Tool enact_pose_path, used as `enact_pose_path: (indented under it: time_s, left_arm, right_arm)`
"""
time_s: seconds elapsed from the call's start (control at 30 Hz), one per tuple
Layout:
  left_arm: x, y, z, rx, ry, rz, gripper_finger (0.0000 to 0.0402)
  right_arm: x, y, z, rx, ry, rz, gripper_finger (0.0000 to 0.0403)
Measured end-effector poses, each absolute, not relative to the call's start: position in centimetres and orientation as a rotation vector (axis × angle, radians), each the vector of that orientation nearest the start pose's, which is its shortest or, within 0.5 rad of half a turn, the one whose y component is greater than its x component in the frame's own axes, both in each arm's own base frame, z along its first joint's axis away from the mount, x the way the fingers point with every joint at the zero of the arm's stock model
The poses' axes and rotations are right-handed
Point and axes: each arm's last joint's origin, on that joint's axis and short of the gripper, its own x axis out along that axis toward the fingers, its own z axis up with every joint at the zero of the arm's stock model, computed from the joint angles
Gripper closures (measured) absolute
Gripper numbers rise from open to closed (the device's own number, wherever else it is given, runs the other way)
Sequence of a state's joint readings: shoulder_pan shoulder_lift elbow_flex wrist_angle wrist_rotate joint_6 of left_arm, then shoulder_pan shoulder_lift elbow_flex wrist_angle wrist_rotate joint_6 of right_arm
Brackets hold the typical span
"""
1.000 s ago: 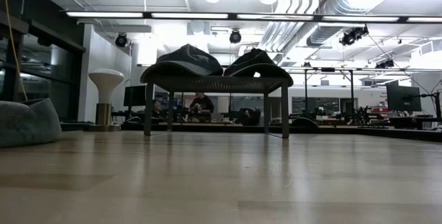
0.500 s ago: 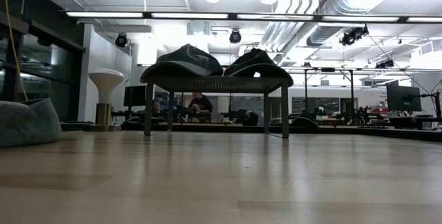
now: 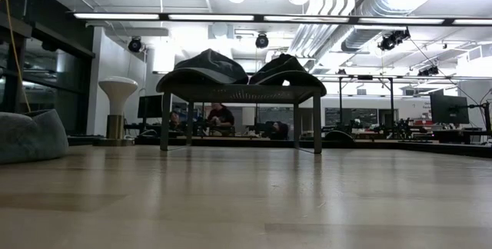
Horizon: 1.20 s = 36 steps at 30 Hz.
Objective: Pick & Place hat
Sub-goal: Stack the black cap on top of the other black cap on the shelf
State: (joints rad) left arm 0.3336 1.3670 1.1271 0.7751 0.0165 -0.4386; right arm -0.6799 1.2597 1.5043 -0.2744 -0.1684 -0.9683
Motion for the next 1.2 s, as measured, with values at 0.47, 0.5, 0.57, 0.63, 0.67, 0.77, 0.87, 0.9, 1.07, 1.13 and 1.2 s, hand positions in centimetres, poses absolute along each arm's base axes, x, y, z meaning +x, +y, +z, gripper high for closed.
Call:
enact_pose_path:
  time_s: [0.47, 0.5, 0.57, 0.63, 0.67, 0.77, 0.87, 0.9, 1.07, 1.13, 1.2]
  left_arm:
    - [28.7, 9.9, 40.9, -0.133, -0.529, 0.257, 0.0396]
    - [28.7, 9.9, 40.8, -0.111, -0.52, 0.264, 0.0396]
    - [28.7, 9.9, 40.8, -0.069, -0.509, 0.282, 0.0396]
    - [28.7, 10.0, 40.8, -0.037, -0.511, 0.321, 0.0396]
    - [28.7, 10.0, 40.8, -0.025, -0.513, 0.338, 0.0396]
    - [28.6, 10.1, 40.9, 0.0, -0.52, 0.374, 0.0396]
    - [28.5, 10.1, 41.0, 0.014, -0.535, 0.384, 0.0396]
    - [28.5, 10.1, 41.1, 0.015, -0.54, 0.383, 0.0396]
    - [28.4, 10.1, 41.2, 0.04, -0.544, 0.403, 0.0396]
    - [28.4, 10.1, 41.2, 0.049, -0.551, 0.407, 0.0396]
    - [28.4, 10.1, 41.2, 0.062, -0.547, 0.404, 0.0396]
  right_arm:
    - [18.7, -15.5, 48.0, -0.521, 0.137, -0.555, 0.0178]
    - [18.5, -15.4, 48.0, -0.468, 0.123, -0.541, 0.0178]
    - [18.2, -15.3, 47.9, -0.353, 0.105, -0.522, 0.0178]
    - [17.9, -15.3, 47.9, -0.216, 0.071, -0.523, 0.0178]
    - [17.7, -15.3, 48.0, -0.15, 0.051, -0.52, 0.0178]
    - [17.2, -15.1, 48.2, 0.031, -0.004, -0.487, 0.0178]
    - [17.2, -14.8, 48.1, 0.054, 0.004, -0.406, 0.0178]
    - [17.3, -14.6, 48.0, 0.021, 0.026, -0.386, 0.0178]
    - [18.4, -14.2, 47.5, 0.129, 0.037, -0.404, 0.0178]
    - [18.8, -14.1, 47.4, 0.192, 0.027, -0.45, 0.0178]
    - [19.0, -14.0, 47.4, 0.24, 0.011, -0.502, 0.0178]
